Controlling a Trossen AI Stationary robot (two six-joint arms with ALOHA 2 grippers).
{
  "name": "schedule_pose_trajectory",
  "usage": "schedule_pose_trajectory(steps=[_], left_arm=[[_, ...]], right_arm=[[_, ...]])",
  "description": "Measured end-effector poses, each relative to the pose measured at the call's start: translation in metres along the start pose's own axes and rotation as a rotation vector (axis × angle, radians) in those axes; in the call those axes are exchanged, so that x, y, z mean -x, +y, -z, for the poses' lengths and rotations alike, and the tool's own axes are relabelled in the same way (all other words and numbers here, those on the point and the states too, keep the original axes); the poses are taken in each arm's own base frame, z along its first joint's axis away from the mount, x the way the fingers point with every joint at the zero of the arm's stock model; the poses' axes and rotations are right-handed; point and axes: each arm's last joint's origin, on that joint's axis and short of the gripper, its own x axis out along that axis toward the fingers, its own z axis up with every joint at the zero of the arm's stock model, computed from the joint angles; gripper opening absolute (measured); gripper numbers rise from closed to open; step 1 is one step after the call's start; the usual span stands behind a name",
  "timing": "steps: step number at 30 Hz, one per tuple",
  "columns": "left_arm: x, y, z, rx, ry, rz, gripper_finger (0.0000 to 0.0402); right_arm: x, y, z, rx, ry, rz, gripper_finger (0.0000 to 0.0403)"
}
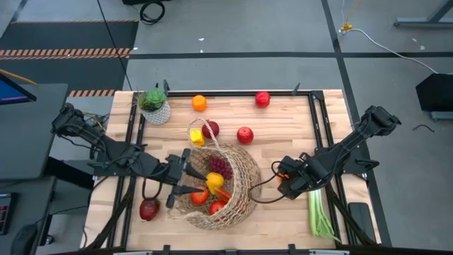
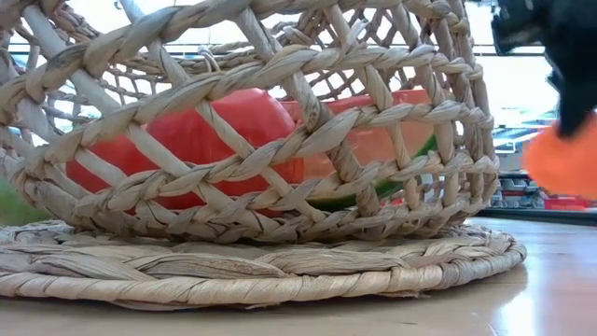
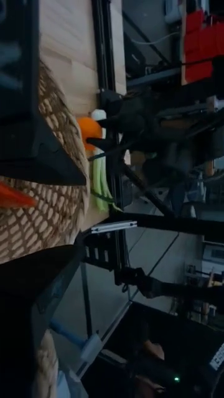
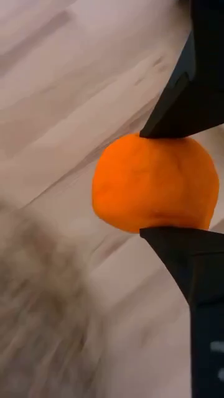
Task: Build produce basket
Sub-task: Put the right orange into the basket
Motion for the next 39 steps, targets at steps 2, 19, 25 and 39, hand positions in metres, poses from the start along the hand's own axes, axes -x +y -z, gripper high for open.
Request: schedule_pose_trajectory(steps=[2,19,25,39], left_arm=[[0.002,-0.002,0.0,-0.002,-0.001,0.011,0.0172],[0.009,-0.013,-0.003,-0.03,-0.018,0.057,0.0172],[0.009,-0.013,-0.003,-0.027,-0.021,0.051,0.0172],[0.012,-0.022,-0.004,-0.056,-0.04,0.083,0.0172]], right_arm=[[0.018,0.009,-0.01,0.027,-0.065,-0.055,0.0211],[0.168,0.054,-0.088,0.199,-0.827,-0.492,0.021],[0.138,0.091,-0.098,0.296,-0.809,-0.504,0.0213],[0.098,0.117,-0.121,0.351,-0.79,-0.496,0.0276]])
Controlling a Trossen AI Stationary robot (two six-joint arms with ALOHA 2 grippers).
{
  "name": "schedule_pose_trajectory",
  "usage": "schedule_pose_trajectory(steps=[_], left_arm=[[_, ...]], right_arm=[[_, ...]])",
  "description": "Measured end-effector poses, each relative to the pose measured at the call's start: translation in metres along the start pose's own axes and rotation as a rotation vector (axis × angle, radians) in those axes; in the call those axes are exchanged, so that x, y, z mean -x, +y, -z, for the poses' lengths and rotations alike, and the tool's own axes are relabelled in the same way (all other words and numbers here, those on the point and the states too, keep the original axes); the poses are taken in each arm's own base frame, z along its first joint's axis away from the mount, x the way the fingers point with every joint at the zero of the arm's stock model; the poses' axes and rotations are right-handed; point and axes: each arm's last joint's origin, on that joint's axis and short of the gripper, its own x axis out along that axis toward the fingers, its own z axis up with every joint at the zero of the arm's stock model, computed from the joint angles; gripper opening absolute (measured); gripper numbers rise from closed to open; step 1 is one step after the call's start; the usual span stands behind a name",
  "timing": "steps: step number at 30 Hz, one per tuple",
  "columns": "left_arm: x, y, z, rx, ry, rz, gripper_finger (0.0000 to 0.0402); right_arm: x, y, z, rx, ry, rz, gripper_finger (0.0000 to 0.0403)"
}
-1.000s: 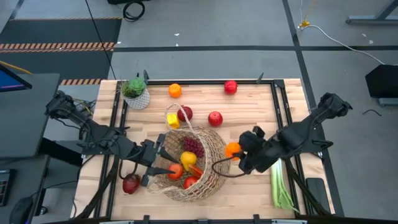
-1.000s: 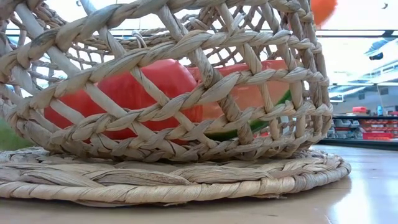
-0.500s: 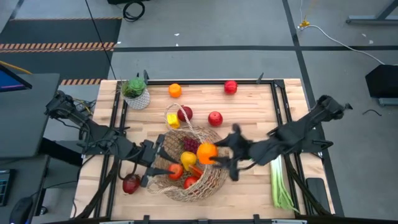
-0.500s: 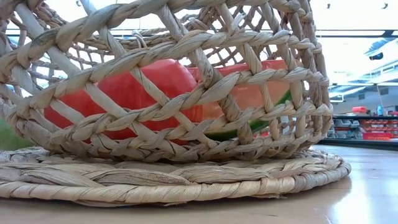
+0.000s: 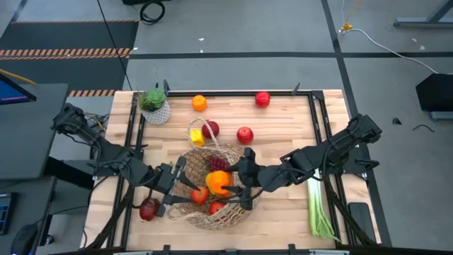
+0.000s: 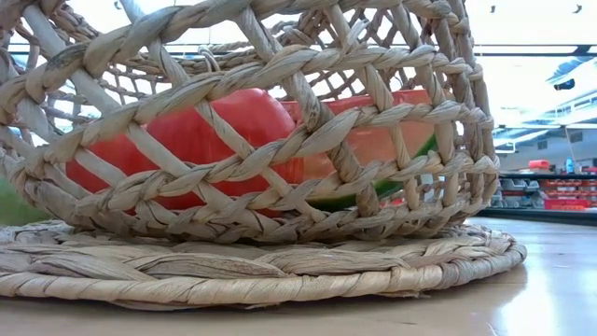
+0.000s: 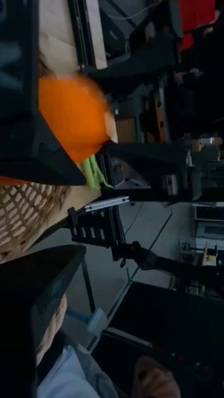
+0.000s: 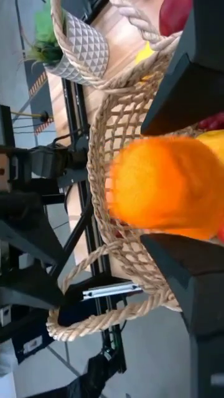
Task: Build produce basket
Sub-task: Put the right orange into the basket, then put the celery into the basket
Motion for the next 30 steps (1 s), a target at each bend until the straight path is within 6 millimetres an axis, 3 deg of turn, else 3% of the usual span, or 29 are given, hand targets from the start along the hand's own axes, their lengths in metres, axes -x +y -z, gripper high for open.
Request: schedule_pose_trajectory(steps=[7,12,20,30], left_arm=[[0.0,0.001,-0.001,-0.011,-0.008,-0.022,0.0172],[0.0,0.001,-0.001,-0.011,-0.008,-0.022,0.0172],[0.0,0.0,-0.001,-0.011,-0.007,-0.021,0.0172],[0.0,-0.001,-0.001,0.008,-0.007,-0.015,0.0172]], right_arm=[[0.0,0.001,0.002,-0.01,0.026,-0.028,0.0327],[0.008,-0.005,0.008,-0.012,0.12,0.0,0.0342],[0.038,-0.026,0.053,-0.14,0.566,0.299,0.0342],[0.066,-0.02,0.084,-0.165,0.694,0.492,0.0341]])
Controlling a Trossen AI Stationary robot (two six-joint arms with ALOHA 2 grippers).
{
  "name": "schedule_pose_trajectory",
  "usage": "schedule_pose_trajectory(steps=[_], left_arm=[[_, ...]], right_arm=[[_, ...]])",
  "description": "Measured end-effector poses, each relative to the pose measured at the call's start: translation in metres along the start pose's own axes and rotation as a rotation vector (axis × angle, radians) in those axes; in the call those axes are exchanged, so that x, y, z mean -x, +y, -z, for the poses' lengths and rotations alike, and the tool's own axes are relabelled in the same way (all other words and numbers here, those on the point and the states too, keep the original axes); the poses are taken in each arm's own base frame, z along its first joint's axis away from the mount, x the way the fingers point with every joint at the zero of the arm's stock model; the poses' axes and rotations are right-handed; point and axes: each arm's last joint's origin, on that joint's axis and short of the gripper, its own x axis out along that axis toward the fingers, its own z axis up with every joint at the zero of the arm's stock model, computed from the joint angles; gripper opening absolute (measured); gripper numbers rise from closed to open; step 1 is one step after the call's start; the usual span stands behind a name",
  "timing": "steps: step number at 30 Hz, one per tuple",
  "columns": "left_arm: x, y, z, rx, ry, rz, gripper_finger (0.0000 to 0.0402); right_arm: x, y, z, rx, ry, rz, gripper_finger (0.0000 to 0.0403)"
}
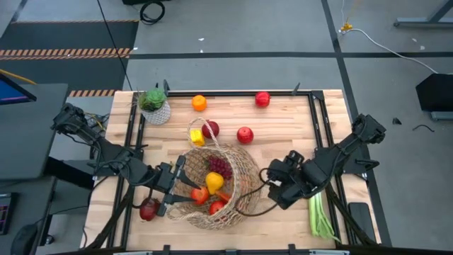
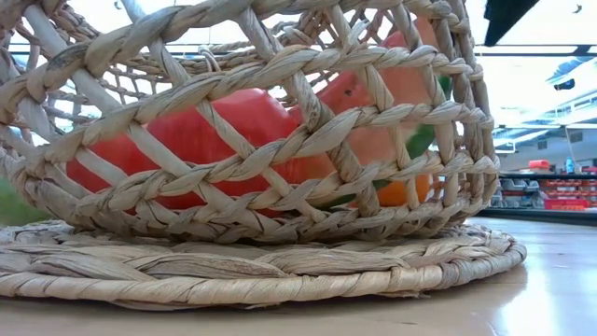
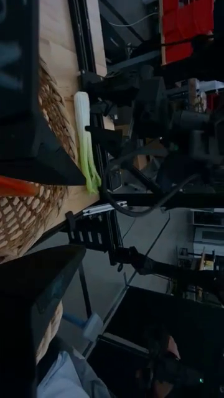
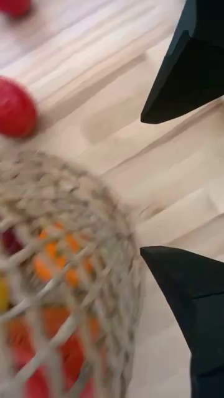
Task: Build produce basket
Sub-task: Put the celery into the basket
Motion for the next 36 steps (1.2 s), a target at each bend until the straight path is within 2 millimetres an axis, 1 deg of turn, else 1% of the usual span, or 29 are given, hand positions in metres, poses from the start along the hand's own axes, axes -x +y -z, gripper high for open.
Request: schedule_pose_trajectory(steps=[6,9,12,18,23,28,36], left_arm=[[0.001,-0.002,0.0,0.001,0.0,0.007,0.0172],[0.0,-0.002,0.0,0.005,0.0,0.007,0.0172],[0.0,-0.002,0.0,0.005,-0.001,0.007,0.0172],[0.0,-0.002,0.0,0.007,-0.002,0.007,0.0172],[0.0,-0.002,0.0,0.007,-0.002,0.007,0.0172],[0.0,-0.002,0.0,0.007,-0.001,0.007,0.0172],[0.0,-0.002,0.0,0.007,-0.001,0.007,0.0172]], right_arm=[[0.005,-0.013,0.024,-0.049,-0.014,0.188,0.0341],[0.0,-0.015,0.038,-0.083,-0.051,0.199,0.0341],[-0.01,-0.019,0.051,-0.112,-0.051,0.235,0.0341],[-0.039,-0.031,0.085,-0.172,0.052,0.359,0.0341],[-0.058,-0.034,0.109,-0.229,0.093,0.371,0.0341],[-0.072,-0.036,0.126,-0.276,0.143,0.359,0.0341],[-0.087,-0.048,0.151,-0.351,0.266,0.437,0.0341]])
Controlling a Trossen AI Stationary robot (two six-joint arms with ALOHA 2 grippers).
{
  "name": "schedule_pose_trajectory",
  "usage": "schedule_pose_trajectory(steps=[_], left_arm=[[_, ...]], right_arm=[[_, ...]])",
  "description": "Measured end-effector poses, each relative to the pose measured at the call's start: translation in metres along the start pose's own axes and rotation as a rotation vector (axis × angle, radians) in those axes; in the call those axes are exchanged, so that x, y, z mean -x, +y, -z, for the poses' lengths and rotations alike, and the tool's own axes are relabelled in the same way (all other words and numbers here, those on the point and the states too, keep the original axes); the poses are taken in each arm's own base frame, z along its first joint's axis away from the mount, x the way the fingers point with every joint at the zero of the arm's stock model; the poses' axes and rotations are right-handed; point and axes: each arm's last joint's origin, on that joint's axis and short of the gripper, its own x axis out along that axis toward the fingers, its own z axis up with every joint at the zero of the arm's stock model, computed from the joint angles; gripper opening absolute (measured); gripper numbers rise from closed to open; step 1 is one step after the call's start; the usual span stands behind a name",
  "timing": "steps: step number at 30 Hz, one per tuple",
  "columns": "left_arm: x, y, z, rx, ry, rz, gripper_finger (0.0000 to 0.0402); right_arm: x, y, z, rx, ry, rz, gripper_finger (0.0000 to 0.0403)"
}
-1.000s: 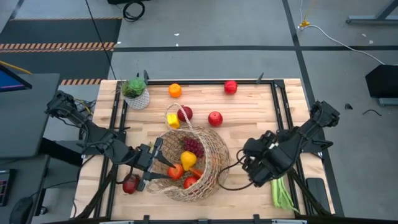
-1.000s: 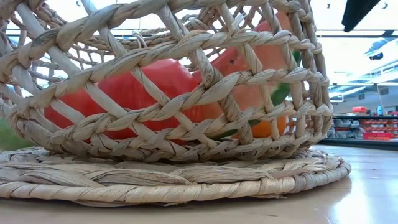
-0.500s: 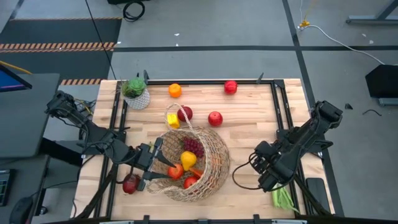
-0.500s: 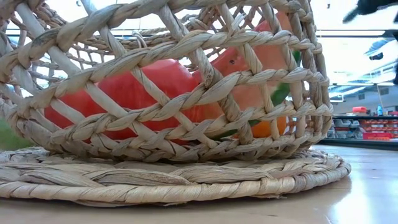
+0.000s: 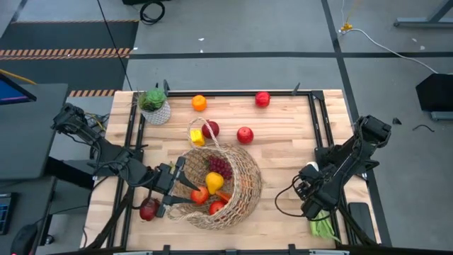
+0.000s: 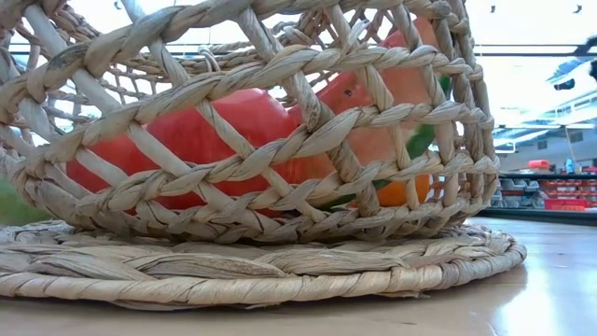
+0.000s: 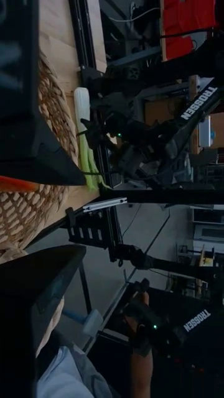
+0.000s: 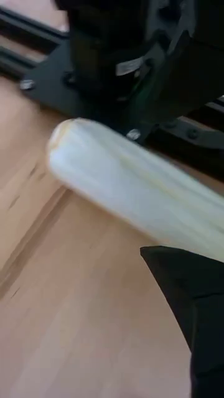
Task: Build produce basket
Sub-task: Put the celery into the basket
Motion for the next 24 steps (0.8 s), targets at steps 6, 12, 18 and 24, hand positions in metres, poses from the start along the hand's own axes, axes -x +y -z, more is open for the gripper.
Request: schedule_pose_trajectory(steps=[6,12,18,24], left_arm=[[0.0,0.0,0.0,0.0,0.0,0.0,0.0172],[0.0,0.0,0.0,0.0,0.0,0.0,0.0172],[0.0,0.0,0.0,0.0,0.001,0.0,0.0172],[0.0,0.0,0.0,0.0,0.001,0.0,0.0172]], right_arm=[[-0.017,0.001,0.009,-0.038,0.03,-0.047,0.0341],[-0.039,0.001,0.012,-0.055,0.055,-0.094,0.0341],[-0.039,0.002,0.013,-0.048,0.036,-0.11,0.033],[-0.027,0.013,0.011,-0.031,-0.064,-0.23,0.0277]])
